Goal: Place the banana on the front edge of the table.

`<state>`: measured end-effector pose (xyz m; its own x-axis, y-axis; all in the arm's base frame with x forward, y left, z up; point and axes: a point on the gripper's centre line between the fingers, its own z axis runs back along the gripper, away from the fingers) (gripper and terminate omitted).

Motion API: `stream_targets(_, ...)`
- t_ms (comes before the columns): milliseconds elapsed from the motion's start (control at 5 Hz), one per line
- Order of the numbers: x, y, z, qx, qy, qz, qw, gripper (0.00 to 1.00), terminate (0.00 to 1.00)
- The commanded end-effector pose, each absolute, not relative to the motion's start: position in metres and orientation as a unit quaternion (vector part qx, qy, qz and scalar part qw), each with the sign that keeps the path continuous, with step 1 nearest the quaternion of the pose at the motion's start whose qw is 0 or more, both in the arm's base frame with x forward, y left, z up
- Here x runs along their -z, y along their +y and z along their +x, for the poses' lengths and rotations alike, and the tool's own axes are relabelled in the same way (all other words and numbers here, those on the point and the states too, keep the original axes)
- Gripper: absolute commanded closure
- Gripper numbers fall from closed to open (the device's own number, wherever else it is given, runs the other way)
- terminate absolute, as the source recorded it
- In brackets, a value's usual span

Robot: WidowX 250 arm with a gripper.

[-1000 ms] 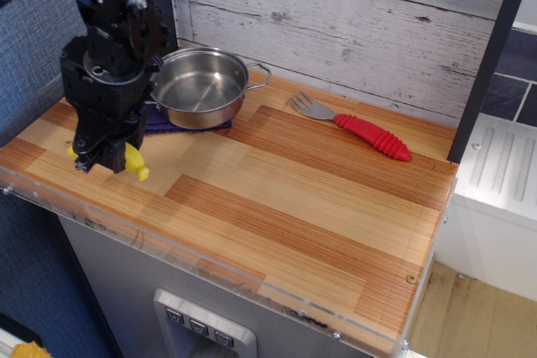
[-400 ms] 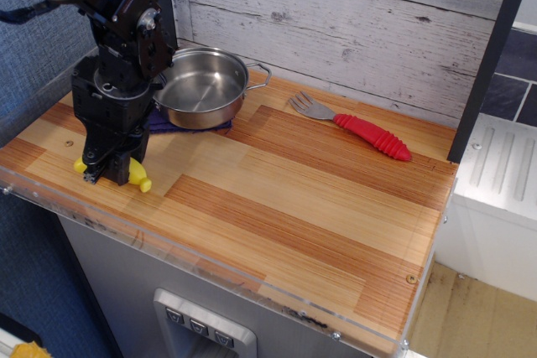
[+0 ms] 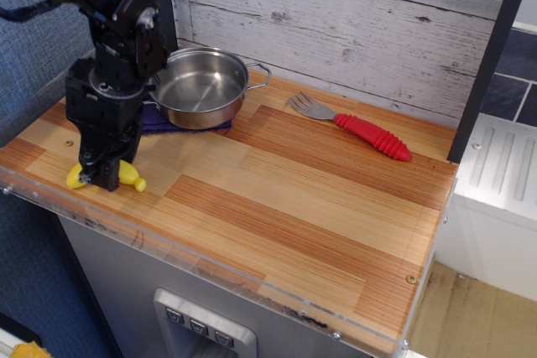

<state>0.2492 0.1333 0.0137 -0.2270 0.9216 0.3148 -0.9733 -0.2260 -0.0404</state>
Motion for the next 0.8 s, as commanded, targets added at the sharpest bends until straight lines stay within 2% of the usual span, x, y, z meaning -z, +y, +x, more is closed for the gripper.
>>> stream_targets(0, -0.036, 0.148, 0.253, -0.785, -0.144, 0.103, 0.594, 0.00, 0.00)
stream_targets(400, -0.072, 0.146, 0.256, -0.785, -0.177, 0.072, 0.589, 0.00, 0.00)
stream_targets(600, -0.102, 0.139, 0.258, -0.785, -0.193, 0.040, 0.587, 0.00, 0.00)
